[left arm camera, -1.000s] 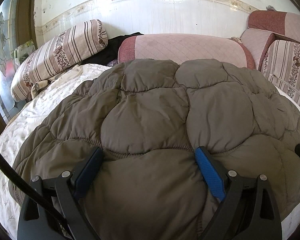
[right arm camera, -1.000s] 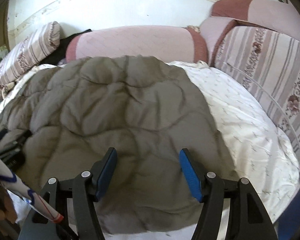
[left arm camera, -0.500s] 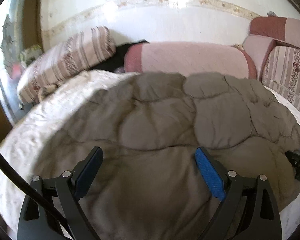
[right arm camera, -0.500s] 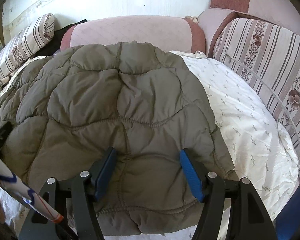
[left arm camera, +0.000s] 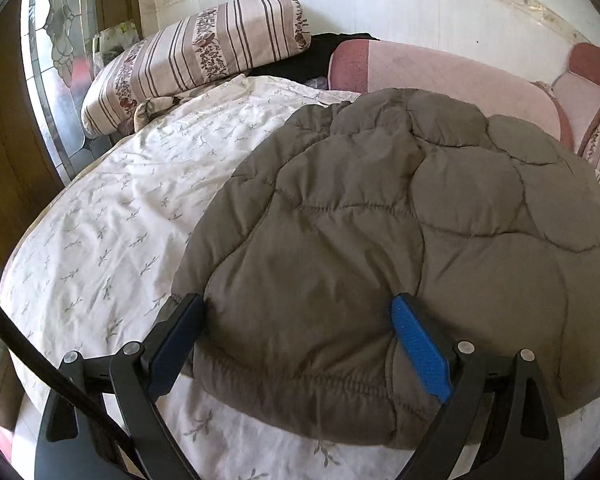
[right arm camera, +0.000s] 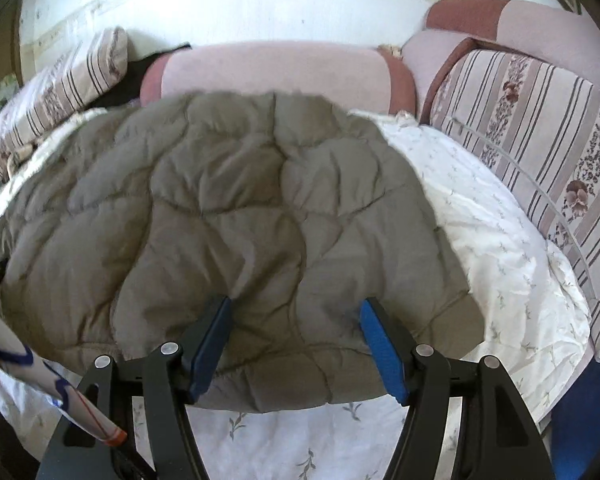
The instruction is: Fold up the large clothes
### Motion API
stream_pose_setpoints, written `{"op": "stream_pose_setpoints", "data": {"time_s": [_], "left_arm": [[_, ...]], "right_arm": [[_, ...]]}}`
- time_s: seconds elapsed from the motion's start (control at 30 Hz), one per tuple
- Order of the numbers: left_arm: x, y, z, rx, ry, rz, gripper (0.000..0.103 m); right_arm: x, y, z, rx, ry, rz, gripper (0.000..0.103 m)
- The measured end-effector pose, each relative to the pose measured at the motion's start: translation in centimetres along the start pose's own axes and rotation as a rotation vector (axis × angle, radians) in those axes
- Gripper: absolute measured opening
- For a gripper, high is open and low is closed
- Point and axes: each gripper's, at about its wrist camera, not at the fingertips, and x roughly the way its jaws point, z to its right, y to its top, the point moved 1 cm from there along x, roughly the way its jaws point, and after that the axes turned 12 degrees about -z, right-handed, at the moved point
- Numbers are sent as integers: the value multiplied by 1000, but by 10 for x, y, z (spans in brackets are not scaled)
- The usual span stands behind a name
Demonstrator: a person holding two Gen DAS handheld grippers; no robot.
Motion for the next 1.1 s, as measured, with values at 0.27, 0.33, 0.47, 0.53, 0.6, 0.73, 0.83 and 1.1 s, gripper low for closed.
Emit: {"op": "stream_pose_setpoints", "data": {"time_s": [0.27, 0.33, 0.47, 0.53, 0.6, 0.73, 0.83, 1.1], "left_arm": [[-18, -7, 12, 6, 61, 97, 93], [-31, -11, 16, 26, 48, 137, 93], [-46, -25, 39, 89, -14, 164, 93], [-36, -26, 50, 122, -20, 129, 94], [-22, -25, 55, 121, -35, 71, 94], [-13, -23, 57, 127, -33, 61, 96], [-29, -28, 56, 130, -35, 101, 95], [-124, -69, 37, 160, -117, 254, 95]], "right_arm": [[9, -1, 2, 17, 6, -7, 75], [-4, -5, -3, 6, -3, 36, 75], [-21, -14, -18, -26, 9, 98, 75], [-15, -18, -29, -49, 8, 78, 75], [-5, -18, -35, -66, -11, 46, 74], [11, -14, -33, -75, 1, 10, 75], [9, -16, -32, -66, 6, 14, 75], [-66, -45, -29, -36, 51, 93, 77]]}}
